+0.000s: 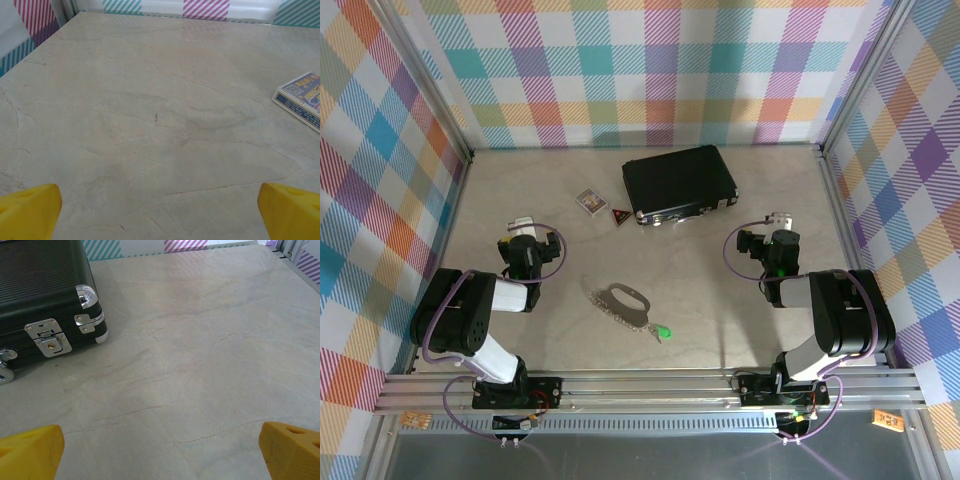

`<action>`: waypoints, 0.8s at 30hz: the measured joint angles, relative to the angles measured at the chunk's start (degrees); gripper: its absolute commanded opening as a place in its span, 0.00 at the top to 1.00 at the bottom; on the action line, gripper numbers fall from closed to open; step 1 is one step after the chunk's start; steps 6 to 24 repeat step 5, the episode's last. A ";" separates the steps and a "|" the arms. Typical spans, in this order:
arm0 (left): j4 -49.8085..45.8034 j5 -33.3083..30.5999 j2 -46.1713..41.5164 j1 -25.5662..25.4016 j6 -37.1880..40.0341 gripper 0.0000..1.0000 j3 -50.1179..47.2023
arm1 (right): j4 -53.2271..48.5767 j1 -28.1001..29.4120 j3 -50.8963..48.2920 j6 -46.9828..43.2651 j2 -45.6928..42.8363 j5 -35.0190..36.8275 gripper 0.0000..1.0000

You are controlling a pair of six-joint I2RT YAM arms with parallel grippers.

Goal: Put the keys on the keyring

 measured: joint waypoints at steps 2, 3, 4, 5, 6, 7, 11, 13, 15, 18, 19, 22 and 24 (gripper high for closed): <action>0.00 0.00 0.00 0.00 0.00 0.00 0.00 | -0.02 0.00 0.02 0.00 0.00 0.00 0.01; 0.00 0.00 0.00 0.00 0.00 0.00 0.00 | 0.00 0.00 0.02 0.00 0.00 0.00 0.01; 0.00 0.00 0.00 0.00 0.00 0.00 0.00 | 0.00 0.00 0.02 0.00 0.00 0.00 0.01; 0.00 0.00 0.00 0.00 0.00 0.00 0.00 | 0.00 0.00 0.00 0.00 0.00 0.00 0.01; 0.00 0.00 0.00 0.00 0.00 0.00 0.00 | 0.00 0.00 0.00 0.00 0.00 0.00 0.01; 0.00 0.00 0.00 0.00 0.00 0.00 0.00 | 0.00 0.00 0.00 0.00 0.00 0.00 0.01; 0.00 0.00 0.00 0.00 0.00 0.00 0.00 | 0.00 0.00 0.00 0.00 0.00 0.00 0.01; 0.00 0.00 0.00 0.00 0.00 0.00 0.00 | 0.00 0.00 0.00 0.00 0.00 0.00 0.01; 0.00 0.00 0.00 0.00 0.00 0.00 0.00 | 0.00 0.00 0.00 0.00 0.00 0.00 0.01; 0.00 0.00 0.00 0.00 0.00 0.00 0.00 | 0.00 0.00 0.00 0.00 0.00 0.00 0.01; 0.00 0.00 0.00 0.00 0.00 0.00 0.00 | 0.00 0.00 0.00 0.00 0.00 0.00 0.01; 0.00 0.00 0.00 0.00 0.00 0.00 0.00 | 0.00 0.00 0.00 0.00 0.00 0.00 0.01; 0.00 0.00 0.00 0.00 0.00 0.00 0.00 | 0.00 0.00 0.00 0.00 0.00 0.00 0.01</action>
